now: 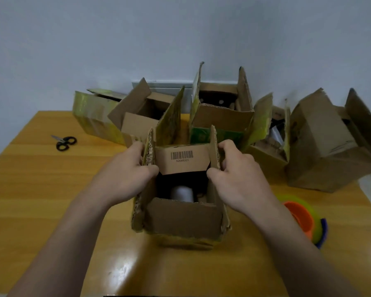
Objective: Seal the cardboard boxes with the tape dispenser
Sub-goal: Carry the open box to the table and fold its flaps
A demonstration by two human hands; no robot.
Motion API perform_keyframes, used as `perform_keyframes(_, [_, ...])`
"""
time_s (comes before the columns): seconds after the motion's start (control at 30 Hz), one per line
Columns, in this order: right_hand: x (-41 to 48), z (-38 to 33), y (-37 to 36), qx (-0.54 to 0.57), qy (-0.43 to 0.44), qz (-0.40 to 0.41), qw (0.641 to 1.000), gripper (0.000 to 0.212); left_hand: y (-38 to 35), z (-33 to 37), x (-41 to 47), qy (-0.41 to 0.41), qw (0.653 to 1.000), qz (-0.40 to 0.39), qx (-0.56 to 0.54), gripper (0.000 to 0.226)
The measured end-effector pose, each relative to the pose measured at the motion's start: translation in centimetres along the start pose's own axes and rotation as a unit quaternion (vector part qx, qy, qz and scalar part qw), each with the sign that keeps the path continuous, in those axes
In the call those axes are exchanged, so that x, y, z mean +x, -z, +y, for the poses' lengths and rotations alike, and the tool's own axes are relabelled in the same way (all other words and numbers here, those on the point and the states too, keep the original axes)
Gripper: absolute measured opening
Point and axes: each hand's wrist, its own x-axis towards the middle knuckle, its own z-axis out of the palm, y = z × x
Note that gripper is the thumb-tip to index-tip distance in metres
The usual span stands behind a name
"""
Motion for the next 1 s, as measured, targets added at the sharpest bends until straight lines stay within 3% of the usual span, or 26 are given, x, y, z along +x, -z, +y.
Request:
perform_keyframes(0.13, [0.1, 0.2, 0.0, 0.033, -0.016, 0.021, 0.999, 0.045, -0.2, -0.4, -0.1, -0.022, 1.000, 0.009, -0.015, 0.024])
perform_keyframes(0.27, [-2.2, -0.1, 0.1, 0.152, -0.039, 0.035, 0.987, 0.035, -0.1, -0.8, -1.4, -0.059, 0.996, 0.027, -0.066, 0.075])
perform_keyframes(0.43, [-6.7, -1.7, 0.1, 0.209, -0.029, 0.038, 0.977, 0.048, 0.4, -0.7, -4.1, -0.046, 0.994, 0.013, -0.099, 0.067])
perform_keyframes(0.57, [-8.7, -2.7, -0.3, 0.192, 0.017, 0.045, 0.980, 0.060, 0.4, -1.6, -6.0, -0.022, 0.985, 0.001, -0.172, 0.079])
perform_keyframes(0.67, [-9.8, -3.0, -1.8, 0.124, 0.090, 0.064, 0.986, 0.062, 0.0, -2.9, -6.8, -0.039, 0.982, 0.010, -0.184, 0.089])
perform_keyframes(0.83, [-9.9, -2.8, -3.5, 0.018, 0.150, 0.172, 0.973, 0.056, -1.0, -4.3, -5.8, -0.105, 0.980, 0.086, -0.145, 0.095])
perform_keyframes(0.93, [-10.5, -2.9, -4.1, -0.122, 0.216, 0.281, 0.927, 0.042, -1.8, -4.8, -4.5, -0.139, 0.953, 0.094, -0.254, 0.089])
perform_keyframes(1.0, [-11.1, -2.9, -5.2, -0.156, 0.268, 0.323, 0.894, 0.032, -2.4, -5.6, -3.3, -0.171, 0.929, 0.134, -0.300, 0.079])
